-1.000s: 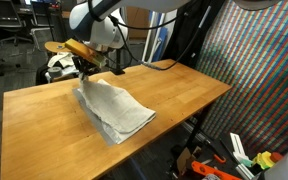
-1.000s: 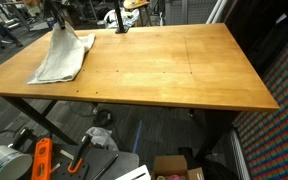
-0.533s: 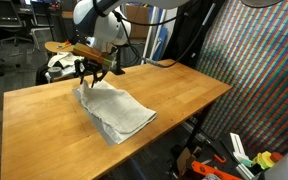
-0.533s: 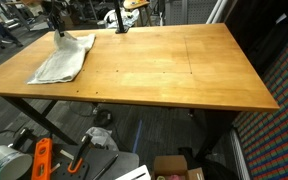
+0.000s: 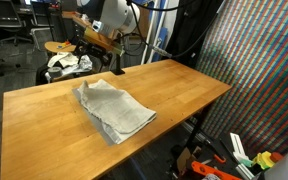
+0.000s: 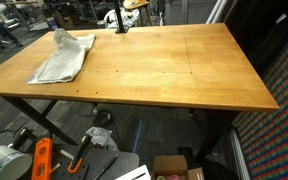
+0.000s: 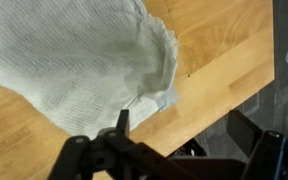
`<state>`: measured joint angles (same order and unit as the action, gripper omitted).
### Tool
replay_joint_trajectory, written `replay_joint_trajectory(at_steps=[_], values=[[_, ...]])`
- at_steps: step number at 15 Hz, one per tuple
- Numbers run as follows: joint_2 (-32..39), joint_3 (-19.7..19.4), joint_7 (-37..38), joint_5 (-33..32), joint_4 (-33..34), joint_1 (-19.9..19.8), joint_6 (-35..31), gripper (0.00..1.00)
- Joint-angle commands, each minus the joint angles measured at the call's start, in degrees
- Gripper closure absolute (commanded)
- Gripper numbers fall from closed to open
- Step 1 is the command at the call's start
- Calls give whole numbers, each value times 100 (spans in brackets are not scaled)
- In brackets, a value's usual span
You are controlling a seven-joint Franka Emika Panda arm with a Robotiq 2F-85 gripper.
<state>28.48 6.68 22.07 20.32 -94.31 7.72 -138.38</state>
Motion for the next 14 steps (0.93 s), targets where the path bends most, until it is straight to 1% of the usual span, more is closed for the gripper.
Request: replay_joint_trajectory(at_steps=[1,3,4,6,7,8,11,13,14], values=[[355,-373,742,-571,417,451,-490,0],[683,-798,1653,-1232,828,848,-261,0],[870,-1066,2135,-1603,1085,1068,-5,0],[1248,-1319,2879,-2169,1637,1319,609,0],[1403,-1380,3139,-2395,1919,1402,1056,0],[1572,-1412,3344,-2592,2223,1460,1523,0],[2065,-1368,3620,-3000,3042,1496,2849,0],[2367,-1237,3549,-2999,3566,1387,3596,0],[2531,-1147,3409,-2910,3821,1289,3728,0]])
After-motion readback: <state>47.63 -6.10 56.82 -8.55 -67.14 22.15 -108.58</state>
